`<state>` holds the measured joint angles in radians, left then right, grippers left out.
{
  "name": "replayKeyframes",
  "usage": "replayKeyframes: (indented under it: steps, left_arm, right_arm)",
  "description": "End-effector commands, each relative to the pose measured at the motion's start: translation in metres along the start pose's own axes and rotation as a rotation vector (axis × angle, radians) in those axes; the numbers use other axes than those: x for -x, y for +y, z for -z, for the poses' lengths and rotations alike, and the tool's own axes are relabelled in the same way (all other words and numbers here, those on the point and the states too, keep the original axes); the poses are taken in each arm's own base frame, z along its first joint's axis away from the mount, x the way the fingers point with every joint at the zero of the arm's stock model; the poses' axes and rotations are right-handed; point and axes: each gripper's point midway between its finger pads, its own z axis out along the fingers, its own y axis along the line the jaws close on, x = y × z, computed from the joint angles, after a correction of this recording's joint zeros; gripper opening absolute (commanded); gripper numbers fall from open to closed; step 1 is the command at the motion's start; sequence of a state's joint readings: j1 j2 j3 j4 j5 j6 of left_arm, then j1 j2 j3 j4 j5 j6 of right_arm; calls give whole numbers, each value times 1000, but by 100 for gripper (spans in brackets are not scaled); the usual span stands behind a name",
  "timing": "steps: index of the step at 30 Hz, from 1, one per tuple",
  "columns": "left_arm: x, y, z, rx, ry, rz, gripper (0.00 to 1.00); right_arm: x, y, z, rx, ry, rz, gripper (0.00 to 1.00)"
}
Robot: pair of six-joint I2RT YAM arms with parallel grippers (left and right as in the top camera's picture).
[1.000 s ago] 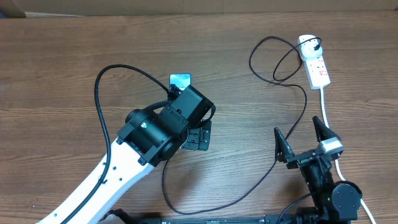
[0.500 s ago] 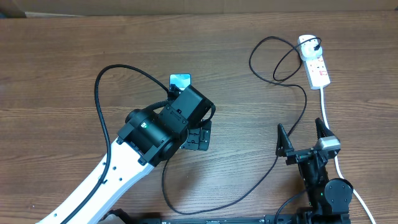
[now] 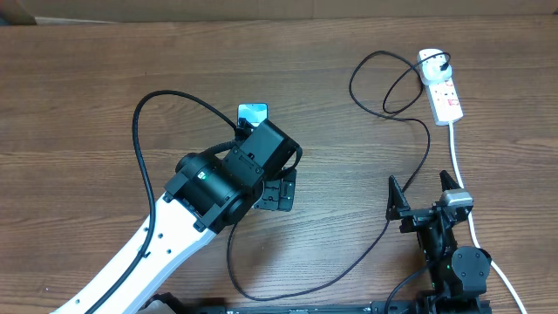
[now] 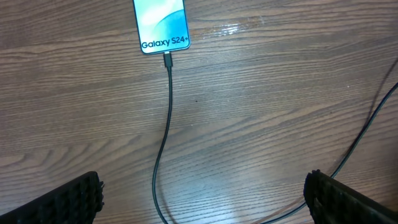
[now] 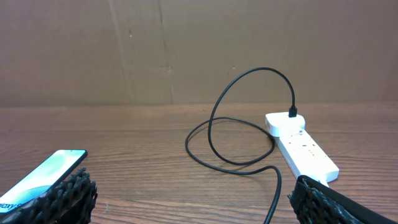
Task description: Plug charger to phone and switch on socket
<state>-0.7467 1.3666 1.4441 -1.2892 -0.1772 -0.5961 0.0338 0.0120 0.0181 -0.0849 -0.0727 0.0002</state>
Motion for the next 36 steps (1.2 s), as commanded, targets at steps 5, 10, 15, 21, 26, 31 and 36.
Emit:
replayKeyframes:
  steps: [5, 10, 15, 21, 26, 31, 36]
  left_arm:
    - [0, 0, -2, 13, 0, -19, 100]
    - [0, 0, -2, 14, 0, -19, 100]
    - [0, 0, -2, 14, 0, -20, 100]
    - [0, 0, -2, 14, 0, -20, 99]
    - [0, 0, -2, 14, 0, -19, 100]
    - [0, 0, -2, 14, 0, -20, 100]
    - [-1, 2, -2, 21, 1, -26, 100]
  right_arm:
    - [-3, -1, 0, -6, 0, 55, 100]
    - [-3, -2, 0, -14, 0, 59, 100]
    - [-2, -2, 0, -15, -3, 54, 100]
    - [-2, -2, 0, -15, -3, 54, 100]
    - [-2, -2, 0, -15, -3, 54, 100]
    - [-2, -2, 0, -15, -3, 54, 100]
    - [-2, -2, 0, -15, -3, 54, 100]
